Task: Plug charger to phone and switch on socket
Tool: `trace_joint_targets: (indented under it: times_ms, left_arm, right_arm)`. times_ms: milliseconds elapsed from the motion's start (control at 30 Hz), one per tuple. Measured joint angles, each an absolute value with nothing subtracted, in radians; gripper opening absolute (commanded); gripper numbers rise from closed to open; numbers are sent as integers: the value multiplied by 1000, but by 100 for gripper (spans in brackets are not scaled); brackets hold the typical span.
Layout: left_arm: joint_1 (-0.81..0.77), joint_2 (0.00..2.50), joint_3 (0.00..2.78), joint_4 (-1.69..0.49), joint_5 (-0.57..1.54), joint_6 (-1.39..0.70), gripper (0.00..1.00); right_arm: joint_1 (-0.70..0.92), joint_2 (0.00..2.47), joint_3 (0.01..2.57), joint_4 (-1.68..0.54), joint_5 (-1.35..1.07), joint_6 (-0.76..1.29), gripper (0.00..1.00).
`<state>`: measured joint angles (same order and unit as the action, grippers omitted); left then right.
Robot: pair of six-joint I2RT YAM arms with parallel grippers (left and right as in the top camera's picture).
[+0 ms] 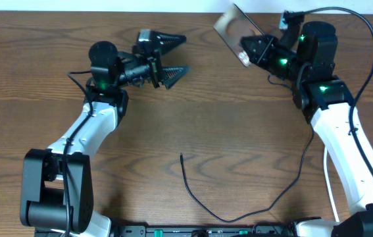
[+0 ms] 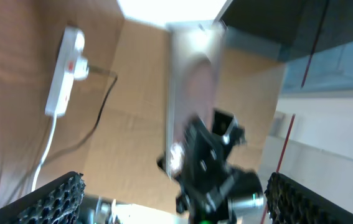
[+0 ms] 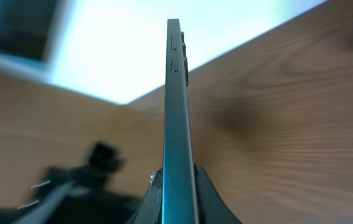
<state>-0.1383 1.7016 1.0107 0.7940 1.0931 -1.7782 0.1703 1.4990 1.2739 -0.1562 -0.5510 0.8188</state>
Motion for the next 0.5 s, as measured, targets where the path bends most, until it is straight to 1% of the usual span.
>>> trace_joint_targets:
  times_ms: [67, 267, 500]
  left_arm:
    - [-134, 1702, 1011, 794, 1055, -1772, 92]
    - [-136, 1702, 1011, 798, 955, -1757, 92]
    - [-136, 1702, 1011, 903, 867, -1753, 92]
  right_arm:
    - [192, 1499, 1274, -115, -599, 909, 1]
    - [262, 1499, 1274, -76, -649, 1086, 1]
    - [321, 1499, 1274, -77, -657, 1248, 1]
